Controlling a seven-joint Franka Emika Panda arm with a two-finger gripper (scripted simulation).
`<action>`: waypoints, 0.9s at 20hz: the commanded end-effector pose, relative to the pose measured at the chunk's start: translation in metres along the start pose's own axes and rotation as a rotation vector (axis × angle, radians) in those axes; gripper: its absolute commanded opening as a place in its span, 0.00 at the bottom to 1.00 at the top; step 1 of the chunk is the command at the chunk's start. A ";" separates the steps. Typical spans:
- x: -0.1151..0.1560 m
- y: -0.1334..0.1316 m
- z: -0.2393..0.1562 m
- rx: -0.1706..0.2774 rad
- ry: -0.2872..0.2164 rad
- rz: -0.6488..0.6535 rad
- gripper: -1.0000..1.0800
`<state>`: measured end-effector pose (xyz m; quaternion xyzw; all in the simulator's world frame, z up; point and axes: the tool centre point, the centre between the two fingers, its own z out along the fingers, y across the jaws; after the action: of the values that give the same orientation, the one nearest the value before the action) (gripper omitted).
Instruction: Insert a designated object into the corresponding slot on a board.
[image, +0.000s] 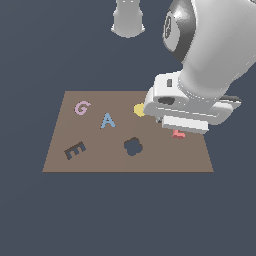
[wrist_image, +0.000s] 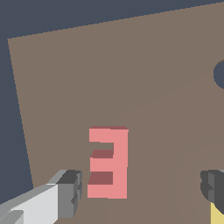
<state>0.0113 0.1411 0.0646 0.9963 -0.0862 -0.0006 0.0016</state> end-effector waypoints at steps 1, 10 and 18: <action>0.002 -0.012 0.008 0.002 0.001 0.014 0.96; 0.004 -0.024 0.015 0.003 0.001 0.025 0.96; 0.004 -0.024 0.028 0.003 0.001 0.024 0.96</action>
<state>0.0195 0.1640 0.0415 0.9952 -0.0982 0.0004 -0.0003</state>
